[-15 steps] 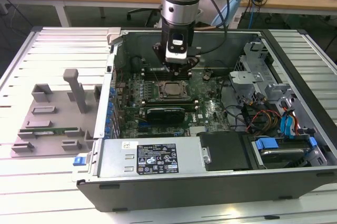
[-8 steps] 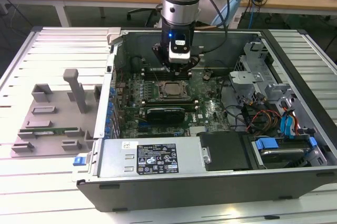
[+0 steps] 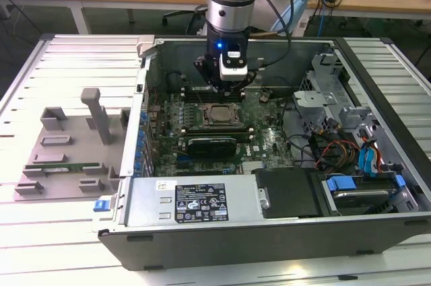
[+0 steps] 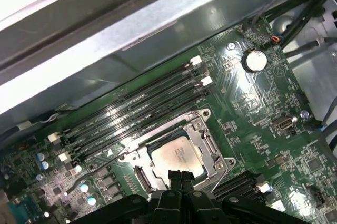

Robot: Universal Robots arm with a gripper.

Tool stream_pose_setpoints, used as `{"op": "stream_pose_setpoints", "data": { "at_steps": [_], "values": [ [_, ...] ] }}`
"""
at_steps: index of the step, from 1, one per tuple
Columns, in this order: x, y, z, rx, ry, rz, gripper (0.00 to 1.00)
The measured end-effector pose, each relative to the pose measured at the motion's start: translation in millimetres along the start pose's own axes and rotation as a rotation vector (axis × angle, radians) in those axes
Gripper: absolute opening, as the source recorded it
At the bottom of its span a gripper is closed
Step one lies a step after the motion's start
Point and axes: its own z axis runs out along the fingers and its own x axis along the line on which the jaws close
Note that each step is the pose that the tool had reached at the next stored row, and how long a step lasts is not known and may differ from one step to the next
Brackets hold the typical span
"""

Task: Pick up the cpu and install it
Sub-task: 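Install the first cpu locking lever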

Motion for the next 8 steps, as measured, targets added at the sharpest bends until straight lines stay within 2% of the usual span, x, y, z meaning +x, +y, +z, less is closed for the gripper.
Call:
{"op": "stream_pose_setpoints", "data": {
  "at_steps": [4,8],
  "values": [
    [0.0,0.0,0.0,-0.0013,-0.0024,-0.062,0.11],
    [0.0,0.0,0.0,-0.0019,-0.0038,-0.099,0.11]
  ]
}}
